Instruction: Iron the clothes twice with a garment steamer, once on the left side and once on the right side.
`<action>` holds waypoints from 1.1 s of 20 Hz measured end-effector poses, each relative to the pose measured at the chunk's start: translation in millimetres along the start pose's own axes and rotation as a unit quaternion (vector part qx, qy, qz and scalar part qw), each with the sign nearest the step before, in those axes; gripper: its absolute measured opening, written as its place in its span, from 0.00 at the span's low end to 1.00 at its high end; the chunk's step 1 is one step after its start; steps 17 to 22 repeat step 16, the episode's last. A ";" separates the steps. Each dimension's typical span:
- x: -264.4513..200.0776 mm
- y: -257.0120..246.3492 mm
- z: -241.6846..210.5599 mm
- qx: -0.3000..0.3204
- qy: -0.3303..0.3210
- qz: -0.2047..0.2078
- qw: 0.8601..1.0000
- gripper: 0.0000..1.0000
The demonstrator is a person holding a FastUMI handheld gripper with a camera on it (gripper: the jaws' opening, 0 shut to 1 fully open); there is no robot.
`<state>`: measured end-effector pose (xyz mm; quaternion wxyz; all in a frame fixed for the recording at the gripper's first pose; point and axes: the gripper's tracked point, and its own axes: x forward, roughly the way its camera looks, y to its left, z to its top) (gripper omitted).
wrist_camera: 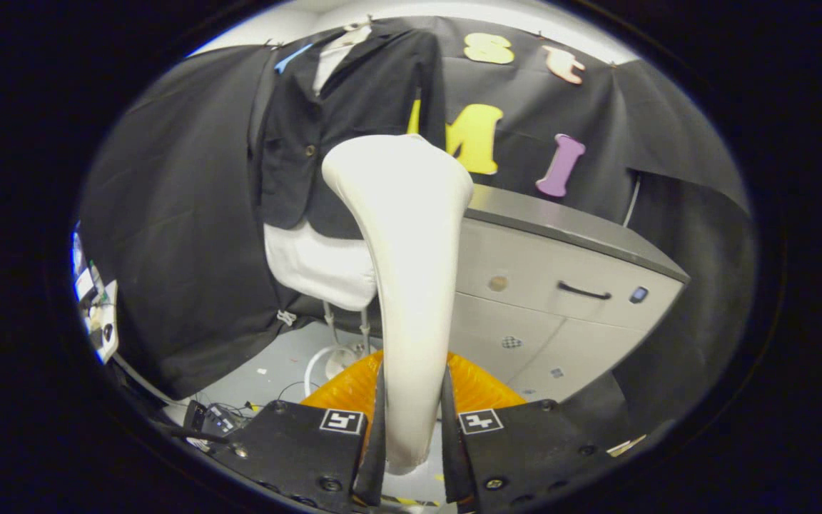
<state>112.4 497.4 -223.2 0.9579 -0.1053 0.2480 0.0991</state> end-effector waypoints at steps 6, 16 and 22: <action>-3.6 2.5 4.9 0.041 -0.019 0.005 0.999 0.35; -5.6 3.1 5.9 0.075 -0.036 0.001 0.997 0.35; -5.6 3.1 5.9 0.075 -0.036 0.001 0.997 0.35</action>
